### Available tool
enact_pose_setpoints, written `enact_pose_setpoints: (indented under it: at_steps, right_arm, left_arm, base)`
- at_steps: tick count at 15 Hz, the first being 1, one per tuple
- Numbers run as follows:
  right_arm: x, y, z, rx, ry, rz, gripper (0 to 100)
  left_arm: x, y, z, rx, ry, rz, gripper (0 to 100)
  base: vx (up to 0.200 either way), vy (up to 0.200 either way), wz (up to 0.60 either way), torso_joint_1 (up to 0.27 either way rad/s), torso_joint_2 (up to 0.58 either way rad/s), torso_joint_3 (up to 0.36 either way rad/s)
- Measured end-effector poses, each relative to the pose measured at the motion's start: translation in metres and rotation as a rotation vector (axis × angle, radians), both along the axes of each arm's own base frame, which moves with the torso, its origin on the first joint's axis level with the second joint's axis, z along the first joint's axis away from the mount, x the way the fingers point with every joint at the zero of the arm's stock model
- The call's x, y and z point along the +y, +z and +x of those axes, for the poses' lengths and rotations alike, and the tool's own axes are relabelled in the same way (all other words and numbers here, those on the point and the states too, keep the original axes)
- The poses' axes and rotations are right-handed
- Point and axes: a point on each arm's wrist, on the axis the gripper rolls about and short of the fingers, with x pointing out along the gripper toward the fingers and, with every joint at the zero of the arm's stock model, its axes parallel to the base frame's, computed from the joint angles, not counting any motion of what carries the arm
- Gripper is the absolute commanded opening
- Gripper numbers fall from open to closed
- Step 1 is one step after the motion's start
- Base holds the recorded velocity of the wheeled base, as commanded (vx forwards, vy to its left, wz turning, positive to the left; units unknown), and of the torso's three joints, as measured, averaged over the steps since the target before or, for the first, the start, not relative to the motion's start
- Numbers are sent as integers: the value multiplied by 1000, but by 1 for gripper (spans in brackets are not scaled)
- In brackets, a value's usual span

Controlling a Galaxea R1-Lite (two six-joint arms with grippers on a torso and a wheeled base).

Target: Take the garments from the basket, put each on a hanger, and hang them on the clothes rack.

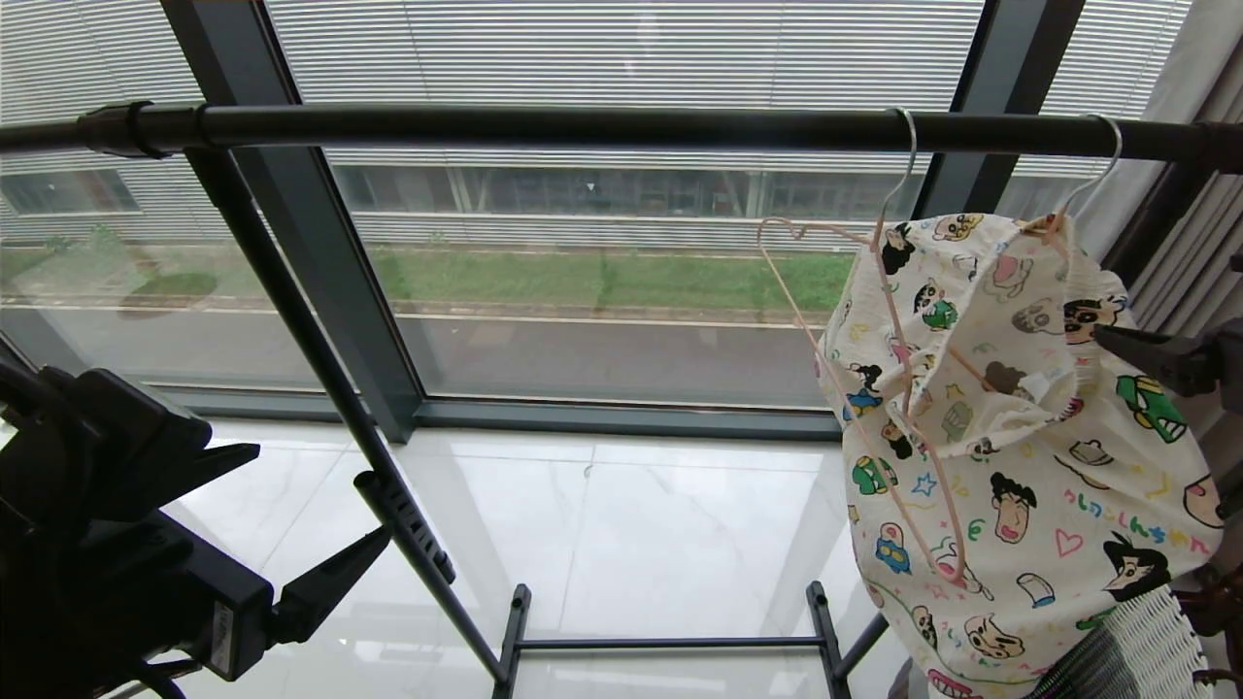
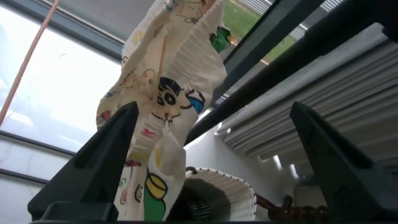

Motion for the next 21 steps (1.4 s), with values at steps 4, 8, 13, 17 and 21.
enact_pose_setpoints:
  at_steps: [4, 8, 13, 17, 21]
  right_arm:
    - [-32, 2, -41, 29, -149, -12, 100]
    - [-44, -7, -71, 32, -228, -12, 100]
    - [-48, -26, -88, 39, -271, -13, 100]
    - [-49, -35, -97, 39, -278, -14, 100]
    - [-49, -37, -99, 35, -279, -17, 100]
  left_arm:
    - [10, -2, -3, -11, 57, -5, 100]
    - [21, -8, -14, -23, 104, -9, 100]
    - [36, -8, -17, -44, 234, -25, 100]
    - [42, -11, -18, -41, 285, -24, 100]
    - [45, -18, -20, -24, 311, -10, 100]
  base:
    - [-200, 0, 0, 7, -2, 6]
    - [-200, 0, 0, -5, 1, 1]
    - [-40, 0, 0, -74, 159, 94]
    - [0, 0, 0, -195, 486, 262]
    - [0, 0, 0, -200, 495, 289]
